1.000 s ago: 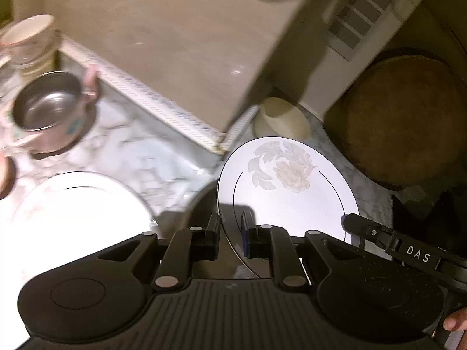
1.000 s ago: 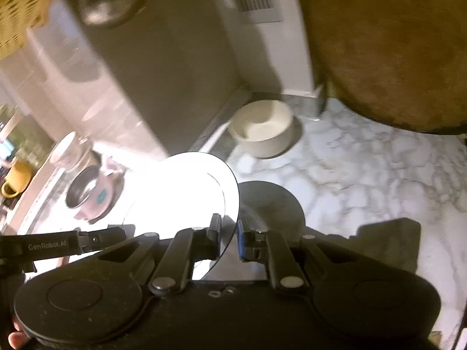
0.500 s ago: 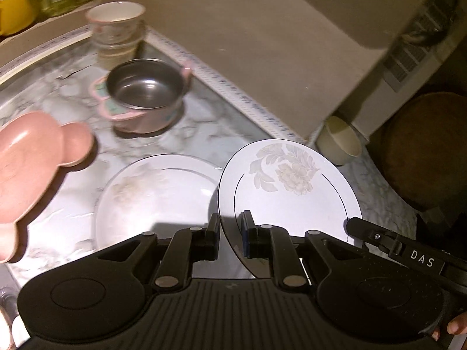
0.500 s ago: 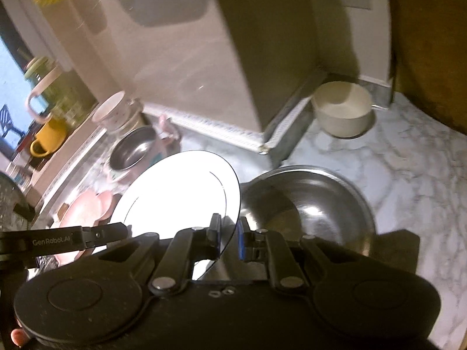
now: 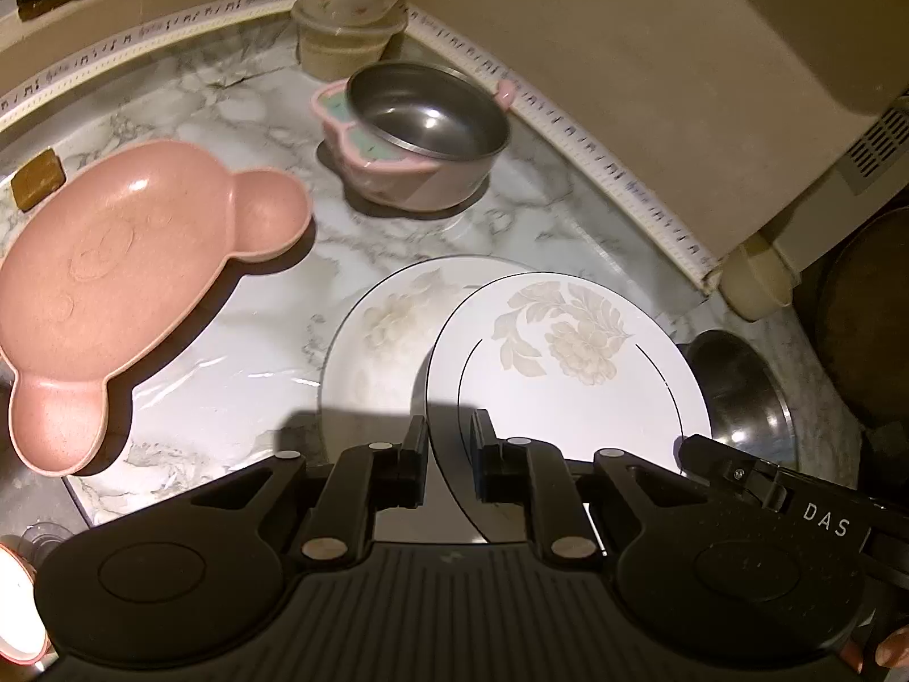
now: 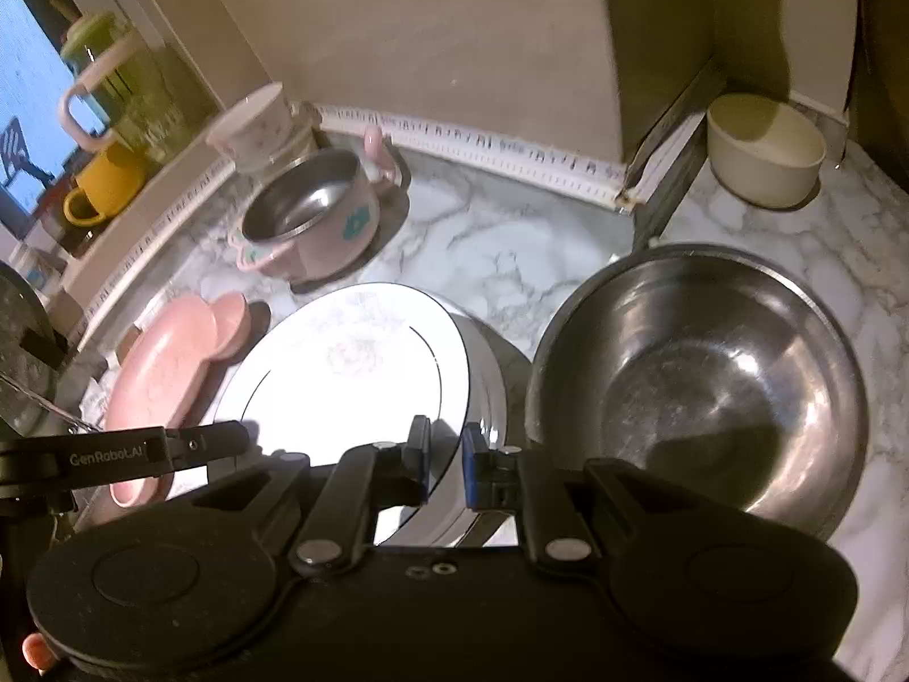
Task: Organize plates and bowls
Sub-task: 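Lift the small plate and carry it over the large white plate, then lower the small plate onto the large white plate and open both grippers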
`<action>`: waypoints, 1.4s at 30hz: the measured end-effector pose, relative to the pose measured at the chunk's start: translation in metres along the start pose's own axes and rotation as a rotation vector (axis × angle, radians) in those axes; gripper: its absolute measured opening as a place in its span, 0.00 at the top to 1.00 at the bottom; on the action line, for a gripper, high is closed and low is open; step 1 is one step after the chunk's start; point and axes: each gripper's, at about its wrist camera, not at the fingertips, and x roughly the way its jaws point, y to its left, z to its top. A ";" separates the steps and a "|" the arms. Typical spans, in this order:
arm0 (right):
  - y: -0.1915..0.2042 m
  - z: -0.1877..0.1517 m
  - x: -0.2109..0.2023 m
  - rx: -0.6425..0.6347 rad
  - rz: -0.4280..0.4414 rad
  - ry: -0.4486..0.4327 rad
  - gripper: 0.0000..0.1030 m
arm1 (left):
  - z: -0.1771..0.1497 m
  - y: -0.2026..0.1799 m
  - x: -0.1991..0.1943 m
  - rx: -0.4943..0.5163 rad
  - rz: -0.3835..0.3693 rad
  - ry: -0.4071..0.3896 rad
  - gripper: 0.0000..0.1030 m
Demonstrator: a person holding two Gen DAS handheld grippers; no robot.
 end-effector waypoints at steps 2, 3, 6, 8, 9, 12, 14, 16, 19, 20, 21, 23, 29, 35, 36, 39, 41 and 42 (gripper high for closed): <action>0.001 -0.002 0.008 0.004 0.000 0.019 0.89 | -0.001 0.005 0.005 -0.005 0.009 0.007 0.87; 0.002 -0.004 0.011 0.003 -0.001 0.026 0.89 | -0.002 0.007 0.007 -0.007 0.011 0.012 0.87; 0.003 -0.006 0.018 0.006 -0.003 0.041 0.89 | -0.003 0.012 0.014 -0.007 0.016 0.022 0.87; 0.003 -0.007 0.022 0.007 -0.007 0.046 0.89 | -0.004 0.014 0.018 -0.006 0.019 0.025 0.87; 0.002 -0.008 0.023 0.007 -0.009 0.049 0.89 | -0.004 0.015 0.020 -0.007 0.020 0.027 0.87; 0.001 -0.008 0.029 0.014 -0.013 0.059 0.89 | -0.005 0.016 0.024 -0.006 0.021 0.033 0.87; 0.000 -0.008 0.032 0.018 -0.012 0.066 0.89 | -0.005 0.017 0.027 -0.005 0.023 0.036 0.87; -0.001 -0.009 0.034 0.021 -0.013 0.070 0.89 | -0.006 0.017 0.029 0.000 0.024 0.035 0.87; -0.002 -0.008 0.036 0.029 -0.013 0.077 0.89 | -0.006 0.016 0.031 0.010 0.030 0.033 0.86; -0.003 -0.008 0.037 0.033 -0.014 0.079 0.89 | -0.007 0.015 0.032 0.016 0.031 0.032 0.86; -0.003 -0.008 0.038 0.036 -0.014 0.081 0.89 | -0.007 0.015 0.032 0.018 0.032 0.033 0.86; -0.004 -0.008 0.038 0.042 -0.014 0.084 0.89 | -0.007 0.014 0.033 0.019 0.031 0.036 0.86; -0.003 -0.008 0.040 0.042 -0.017 0.087 0.89 | -0.007 0.013 0.038 0.026 0.041 0.045 0.86; -0.006 -0.009 0.042 0.050 -0.017 0.094 0.89 | -0.009 0.009 0.041 0.055 0.058 0.042 0.86; -0.007 -0.008 0.043 0.052 -0.017 0.093 0.90 | -0.009 0.008 0.042 0.067 0.065 0.045 0.86; -0.008 -0.007 0.043 0.054 -0.019 0.090 0.91 | -0.012 0.004 0.044 0.111 0.080 0.038 0.86; -0.008 -0.006 0.044 0.055 -0.020 0.088 0.91 | -0.013 0.002 0.044 0.130 0.088 0.037 0.86; -0.009 -0.006 0.044 0.056 -0.020 0.087 0.91 | -0.013 0.001 0.045 0.134 0.090 0.036 0.86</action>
